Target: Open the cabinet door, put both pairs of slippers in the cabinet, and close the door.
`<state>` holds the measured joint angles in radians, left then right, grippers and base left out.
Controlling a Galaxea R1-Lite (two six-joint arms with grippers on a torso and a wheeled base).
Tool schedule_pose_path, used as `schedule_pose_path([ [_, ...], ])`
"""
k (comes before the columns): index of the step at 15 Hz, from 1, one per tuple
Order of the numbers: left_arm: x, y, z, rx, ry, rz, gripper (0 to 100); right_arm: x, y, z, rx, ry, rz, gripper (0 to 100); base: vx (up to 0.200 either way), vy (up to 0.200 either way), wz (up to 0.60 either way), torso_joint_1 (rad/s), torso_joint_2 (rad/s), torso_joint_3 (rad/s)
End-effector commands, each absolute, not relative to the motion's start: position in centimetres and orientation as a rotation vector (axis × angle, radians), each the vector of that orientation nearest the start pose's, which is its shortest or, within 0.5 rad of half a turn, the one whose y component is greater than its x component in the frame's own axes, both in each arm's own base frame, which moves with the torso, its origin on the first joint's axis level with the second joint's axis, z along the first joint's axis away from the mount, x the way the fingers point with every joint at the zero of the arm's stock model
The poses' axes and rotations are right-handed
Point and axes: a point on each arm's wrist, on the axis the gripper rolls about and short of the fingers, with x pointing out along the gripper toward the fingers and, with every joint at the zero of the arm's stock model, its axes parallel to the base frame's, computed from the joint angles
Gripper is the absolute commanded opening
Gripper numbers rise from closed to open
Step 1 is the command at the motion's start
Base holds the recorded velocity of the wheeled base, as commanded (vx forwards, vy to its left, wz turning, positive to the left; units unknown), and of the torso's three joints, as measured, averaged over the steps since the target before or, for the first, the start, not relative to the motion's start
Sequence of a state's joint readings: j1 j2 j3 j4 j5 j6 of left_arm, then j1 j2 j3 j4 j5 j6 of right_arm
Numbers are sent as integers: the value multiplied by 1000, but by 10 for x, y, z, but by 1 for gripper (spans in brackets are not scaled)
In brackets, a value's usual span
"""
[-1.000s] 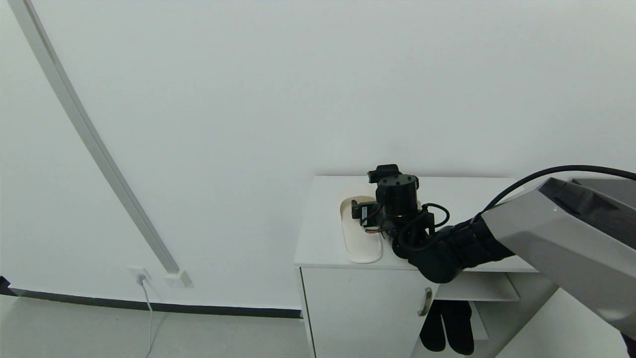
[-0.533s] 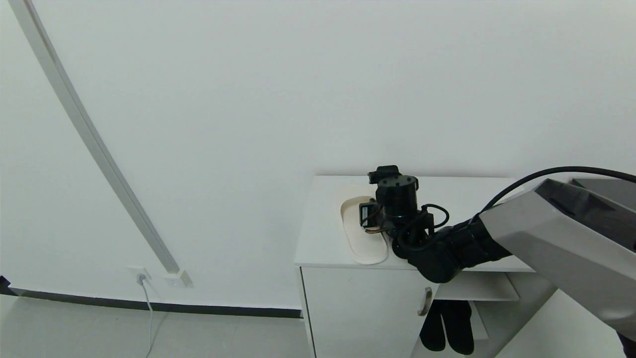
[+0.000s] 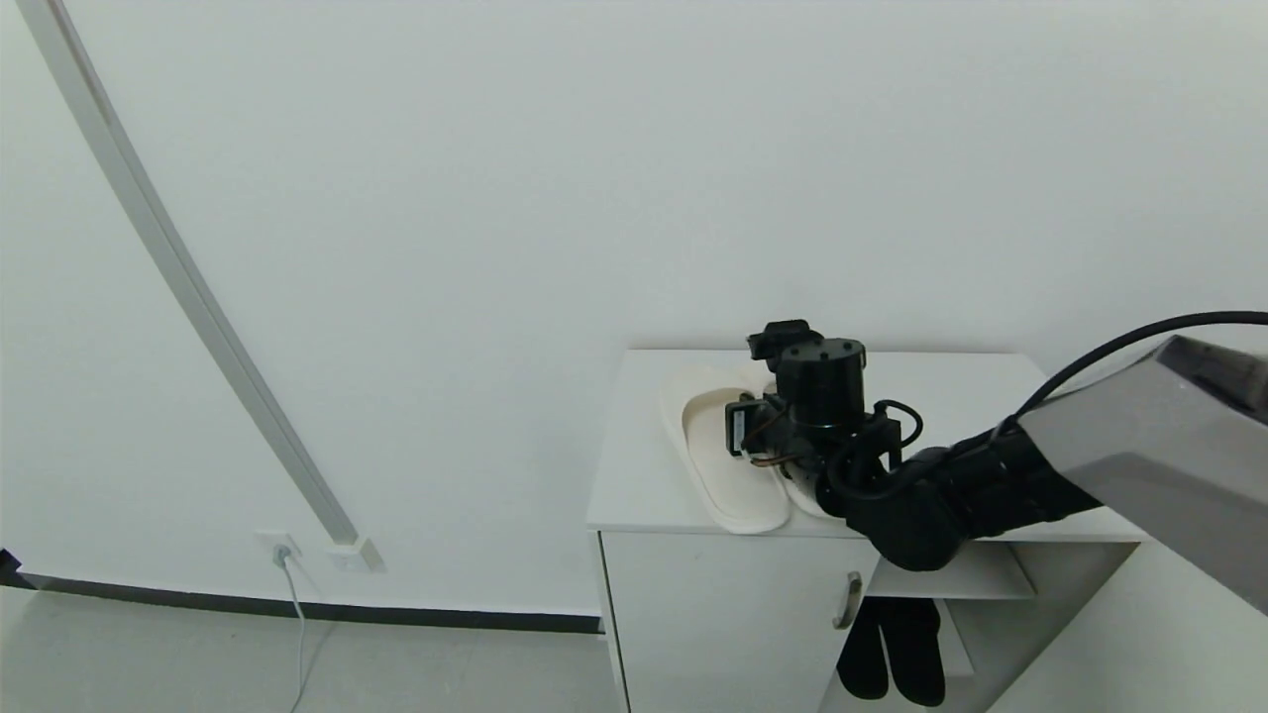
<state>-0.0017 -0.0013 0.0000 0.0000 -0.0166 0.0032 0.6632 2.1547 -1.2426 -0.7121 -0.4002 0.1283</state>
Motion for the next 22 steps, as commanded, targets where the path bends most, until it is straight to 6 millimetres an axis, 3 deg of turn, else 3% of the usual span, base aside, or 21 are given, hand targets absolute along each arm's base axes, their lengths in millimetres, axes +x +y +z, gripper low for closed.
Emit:
schedule_pose_path([
  [1,-23,0,75,3,0,-18,0,310,234,167,49,167,305,0,0,0,0,0,0,0],
  [6,-23,0,75,8,0,-18,0,243,208,172,43,182,409,0,0,0,0,0,0,0],
  [9,-23,0,75,6,0,-18,0,219,197,165,23,217,435,0,0,0,0,0,0,0],
  [22,-23,0,75,3,0,-18,0,212,207,161,12,229,469,0,0,0,0,0,0,0],
])
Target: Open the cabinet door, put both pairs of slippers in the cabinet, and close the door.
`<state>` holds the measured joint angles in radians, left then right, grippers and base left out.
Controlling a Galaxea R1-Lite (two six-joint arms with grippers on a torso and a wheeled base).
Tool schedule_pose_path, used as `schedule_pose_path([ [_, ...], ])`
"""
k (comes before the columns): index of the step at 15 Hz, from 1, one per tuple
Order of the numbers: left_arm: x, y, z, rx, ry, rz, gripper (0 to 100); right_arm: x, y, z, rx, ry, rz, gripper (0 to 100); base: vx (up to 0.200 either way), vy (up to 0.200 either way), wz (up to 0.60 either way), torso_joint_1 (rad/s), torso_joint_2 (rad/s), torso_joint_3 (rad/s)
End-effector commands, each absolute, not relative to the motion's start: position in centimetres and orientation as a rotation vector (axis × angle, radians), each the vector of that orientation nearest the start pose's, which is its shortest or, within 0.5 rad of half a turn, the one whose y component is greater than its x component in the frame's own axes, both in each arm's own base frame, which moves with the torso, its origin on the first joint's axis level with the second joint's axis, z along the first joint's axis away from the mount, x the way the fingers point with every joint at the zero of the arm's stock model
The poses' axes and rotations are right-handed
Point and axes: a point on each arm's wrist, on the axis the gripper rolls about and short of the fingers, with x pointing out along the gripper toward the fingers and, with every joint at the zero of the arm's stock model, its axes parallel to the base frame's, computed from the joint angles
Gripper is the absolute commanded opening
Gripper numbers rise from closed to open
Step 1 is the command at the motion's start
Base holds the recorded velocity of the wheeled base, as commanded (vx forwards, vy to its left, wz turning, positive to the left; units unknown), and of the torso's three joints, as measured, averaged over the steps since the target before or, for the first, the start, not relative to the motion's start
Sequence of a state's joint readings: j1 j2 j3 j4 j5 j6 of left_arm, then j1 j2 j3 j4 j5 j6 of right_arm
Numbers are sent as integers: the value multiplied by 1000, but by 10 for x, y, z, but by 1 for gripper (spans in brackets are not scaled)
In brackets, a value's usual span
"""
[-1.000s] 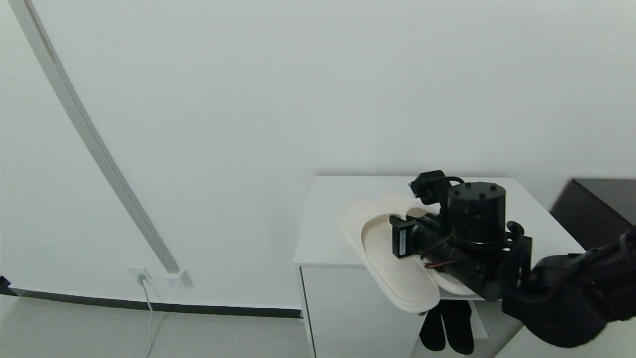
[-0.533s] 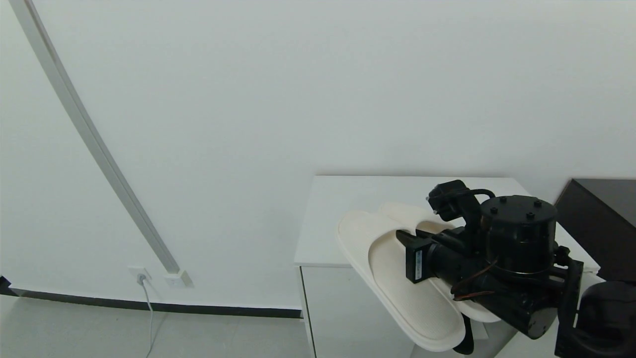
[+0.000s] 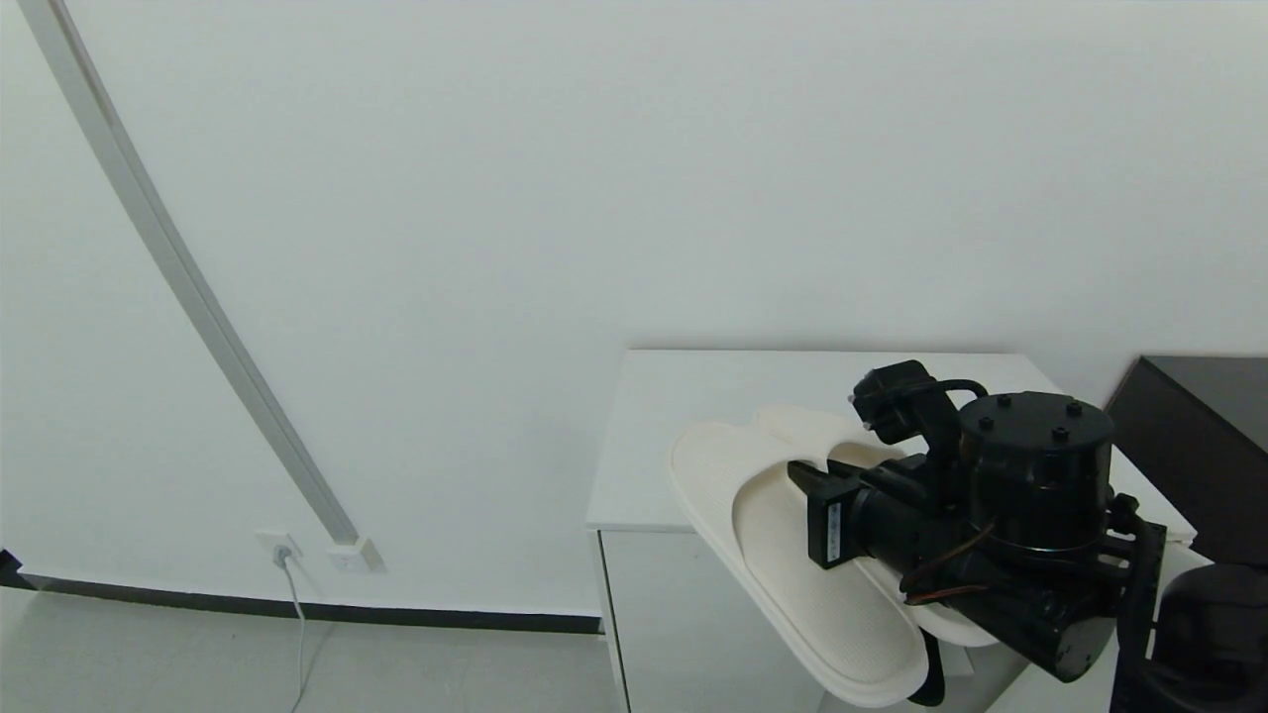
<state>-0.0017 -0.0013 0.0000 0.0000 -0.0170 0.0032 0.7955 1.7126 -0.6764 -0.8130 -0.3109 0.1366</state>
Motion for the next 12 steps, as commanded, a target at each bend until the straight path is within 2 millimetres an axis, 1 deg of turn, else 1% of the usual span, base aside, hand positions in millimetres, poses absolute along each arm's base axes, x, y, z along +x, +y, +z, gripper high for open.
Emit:
schedule_pose_path([
  [1,-23,0,75,3,0,-18,0,212,207,160,11,230,468,0,0,0,0,0,0,0],
  [2,-23,0,75,5,0,-18,0,212,207,160,11,230,468,0,0,0,0,0,0,0],
  [11,-23,0,75,6,0,-18,0,216,212,155,8,223,470,0,-200,0,0,2,0,4],
  [12,-23,0,75,6,0,-18,0,215,213,155,7,224,475,0,0,0,0,0,0,0],
])
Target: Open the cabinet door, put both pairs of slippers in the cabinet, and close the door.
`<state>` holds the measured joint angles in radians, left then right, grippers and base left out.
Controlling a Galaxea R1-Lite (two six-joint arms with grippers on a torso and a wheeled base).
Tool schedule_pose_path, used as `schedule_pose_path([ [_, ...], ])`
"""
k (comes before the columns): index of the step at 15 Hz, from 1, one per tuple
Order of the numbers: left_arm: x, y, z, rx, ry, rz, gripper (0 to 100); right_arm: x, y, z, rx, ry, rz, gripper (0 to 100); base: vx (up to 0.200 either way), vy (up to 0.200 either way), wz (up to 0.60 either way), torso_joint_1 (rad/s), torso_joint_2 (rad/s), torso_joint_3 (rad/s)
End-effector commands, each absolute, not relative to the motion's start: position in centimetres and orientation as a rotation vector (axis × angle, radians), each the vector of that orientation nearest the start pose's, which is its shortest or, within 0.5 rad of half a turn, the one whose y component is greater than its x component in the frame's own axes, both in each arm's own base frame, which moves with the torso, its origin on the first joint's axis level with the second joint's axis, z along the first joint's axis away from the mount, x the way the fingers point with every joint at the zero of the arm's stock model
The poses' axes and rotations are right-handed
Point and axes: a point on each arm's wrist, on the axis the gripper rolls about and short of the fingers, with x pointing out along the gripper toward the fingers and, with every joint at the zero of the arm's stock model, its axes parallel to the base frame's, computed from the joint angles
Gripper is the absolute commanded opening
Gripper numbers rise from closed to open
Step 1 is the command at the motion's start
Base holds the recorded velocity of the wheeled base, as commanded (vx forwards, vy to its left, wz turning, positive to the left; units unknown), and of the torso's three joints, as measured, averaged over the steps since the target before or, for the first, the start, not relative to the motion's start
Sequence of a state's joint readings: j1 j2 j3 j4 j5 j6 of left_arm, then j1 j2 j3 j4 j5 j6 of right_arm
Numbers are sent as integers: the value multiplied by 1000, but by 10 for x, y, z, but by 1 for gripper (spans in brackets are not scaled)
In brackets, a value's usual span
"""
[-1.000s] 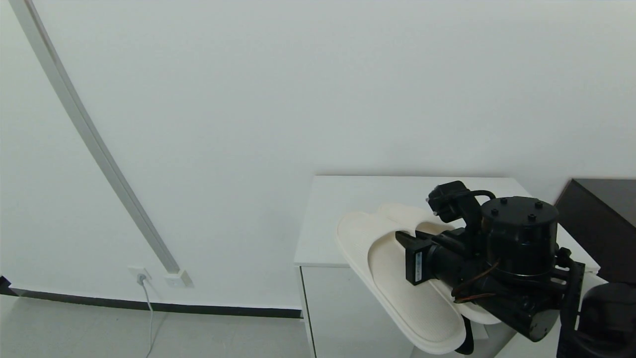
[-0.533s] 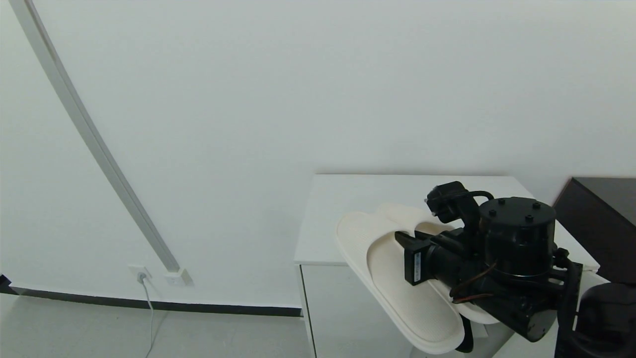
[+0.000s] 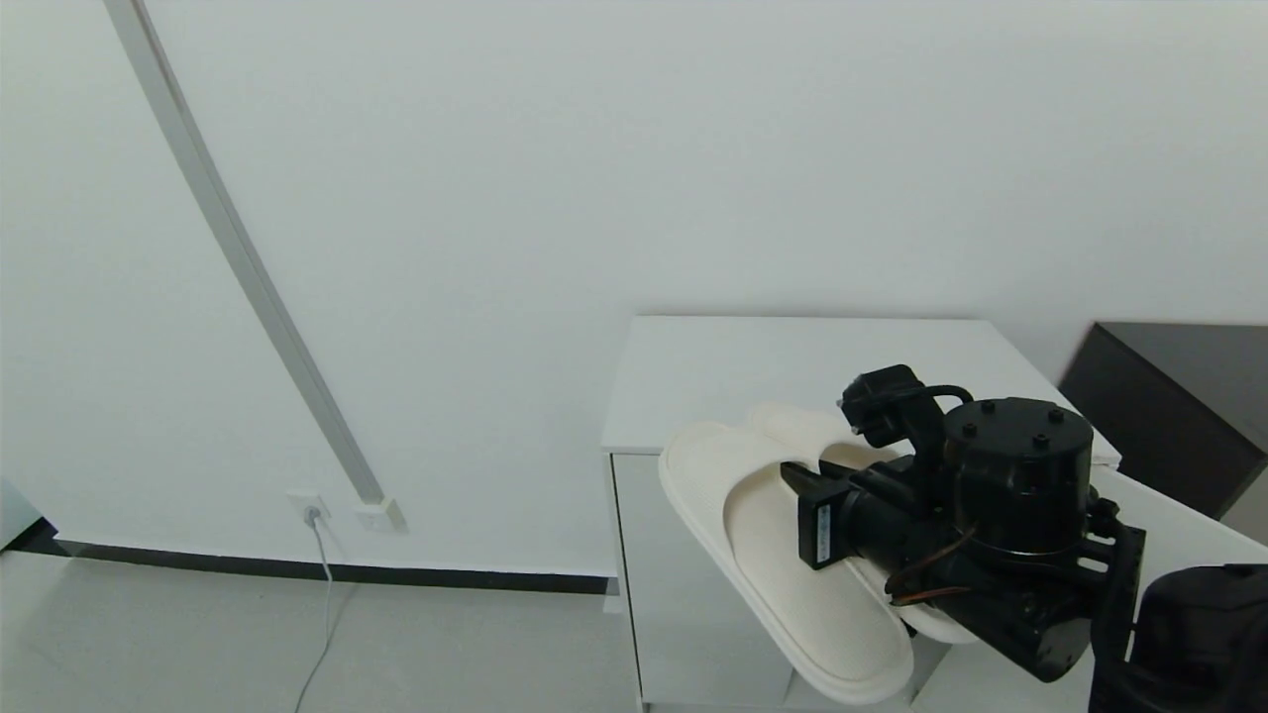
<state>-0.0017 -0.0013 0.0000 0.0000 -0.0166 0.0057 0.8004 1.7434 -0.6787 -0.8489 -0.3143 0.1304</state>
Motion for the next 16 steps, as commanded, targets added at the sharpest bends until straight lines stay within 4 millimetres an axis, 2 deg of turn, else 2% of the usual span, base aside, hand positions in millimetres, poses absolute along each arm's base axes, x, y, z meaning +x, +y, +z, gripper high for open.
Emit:
schedule_pose_path([
  [1,-23,0,75,6,0,-18,0,214,214,155,6,224,476,0,0,0,0,0,0,0],
  [14,-23,0,75,6,0,-18,0,212,214,155,6,223,480,0,0,0,0,0,0,0],
  [16,-23,0,75,6,0,-18,0,209,210,160,12,214,482,0,0,-200,0,5,0,0],
])
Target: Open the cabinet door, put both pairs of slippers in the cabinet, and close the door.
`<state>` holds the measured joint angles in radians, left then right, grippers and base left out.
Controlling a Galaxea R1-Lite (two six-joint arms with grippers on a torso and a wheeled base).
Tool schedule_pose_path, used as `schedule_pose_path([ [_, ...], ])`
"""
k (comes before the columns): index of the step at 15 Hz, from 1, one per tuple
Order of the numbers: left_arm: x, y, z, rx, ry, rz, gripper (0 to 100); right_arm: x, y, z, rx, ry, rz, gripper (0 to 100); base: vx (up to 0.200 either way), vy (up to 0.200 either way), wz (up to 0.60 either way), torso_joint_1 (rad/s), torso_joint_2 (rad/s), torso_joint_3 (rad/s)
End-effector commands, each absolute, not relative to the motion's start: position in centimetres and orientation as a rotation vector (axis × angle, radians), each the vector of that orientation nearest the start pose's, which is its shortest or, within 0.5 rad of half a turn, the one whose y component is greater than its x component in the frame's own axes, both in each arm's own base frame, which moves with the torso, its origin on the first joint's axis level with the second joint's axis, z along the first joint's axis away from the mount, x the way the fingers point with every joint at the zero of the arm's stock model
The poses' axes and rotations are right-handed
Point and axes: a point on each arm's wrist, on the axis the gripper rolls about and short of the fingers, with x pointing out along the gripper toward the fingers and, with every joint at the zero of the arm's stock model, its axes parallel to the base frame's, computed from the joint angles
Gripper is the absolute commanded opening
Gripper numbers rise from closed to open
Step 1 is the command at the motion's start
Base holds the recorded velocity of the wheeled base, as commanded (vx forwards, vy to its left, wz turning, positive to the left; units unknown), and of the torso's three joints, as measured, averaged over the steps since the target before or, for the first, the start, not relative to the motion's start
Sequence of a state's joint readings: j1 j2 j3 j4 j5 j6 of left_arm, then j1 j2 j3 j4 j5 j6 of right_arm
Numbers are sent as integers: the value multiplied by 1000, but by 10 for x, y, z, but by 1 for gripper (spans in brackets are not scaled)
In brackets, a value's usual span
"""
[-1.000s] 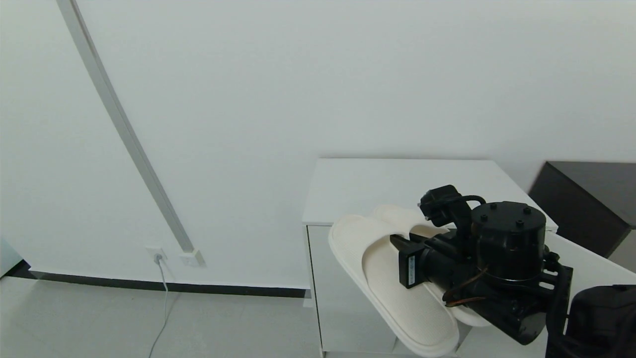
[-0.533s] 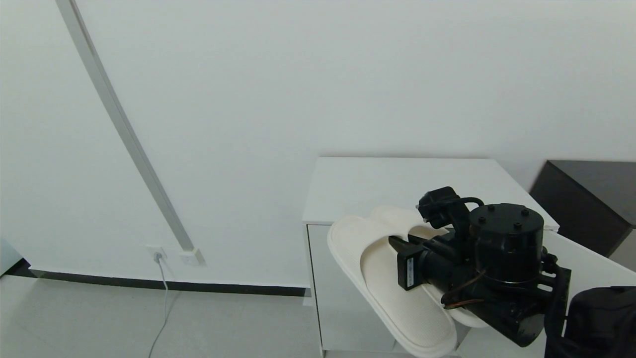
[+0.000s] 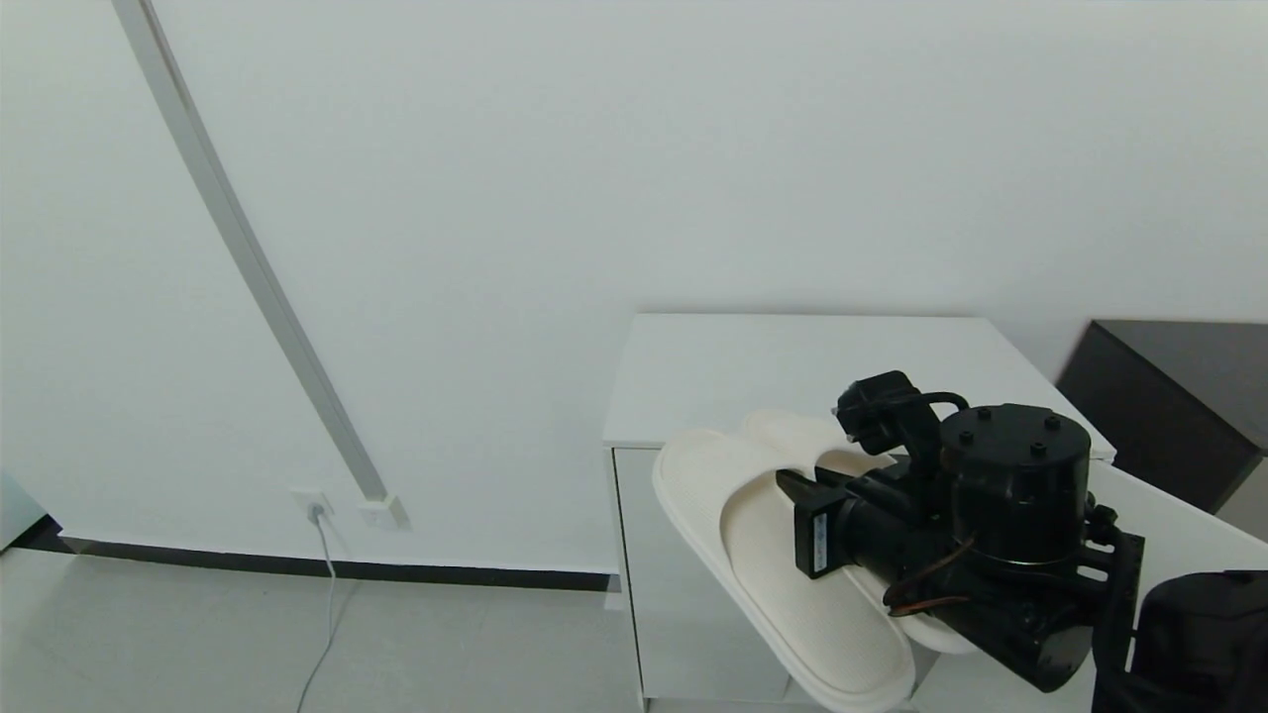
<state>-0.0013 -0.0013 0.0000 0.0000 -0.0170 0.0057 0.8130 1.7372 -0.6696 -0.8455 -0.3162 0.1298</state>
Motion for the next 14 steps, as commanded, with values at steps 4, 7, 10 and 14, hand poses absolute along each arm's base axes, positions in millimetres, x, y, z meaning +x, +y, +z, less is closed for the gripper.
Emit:
schedule_pose_path([
  [4,-23,0,75,6,0,-18,0,195,199,162,8,213,491,0,0,-200,0,2,4,4],
  [7,-23,0,75,6,0,-18,0,176,194,165,5,213,531,0,0,-200,0,1,4,2],
  [10,-23,0,75,6,0,-18,0,158,188,162,-11,232,571,0,0,-200,0,4,4,2],
  [14,-23,0,75,5,0,-18,0,151,187,166,-3,221,593,0,0,-200,0,1,2,4],
])
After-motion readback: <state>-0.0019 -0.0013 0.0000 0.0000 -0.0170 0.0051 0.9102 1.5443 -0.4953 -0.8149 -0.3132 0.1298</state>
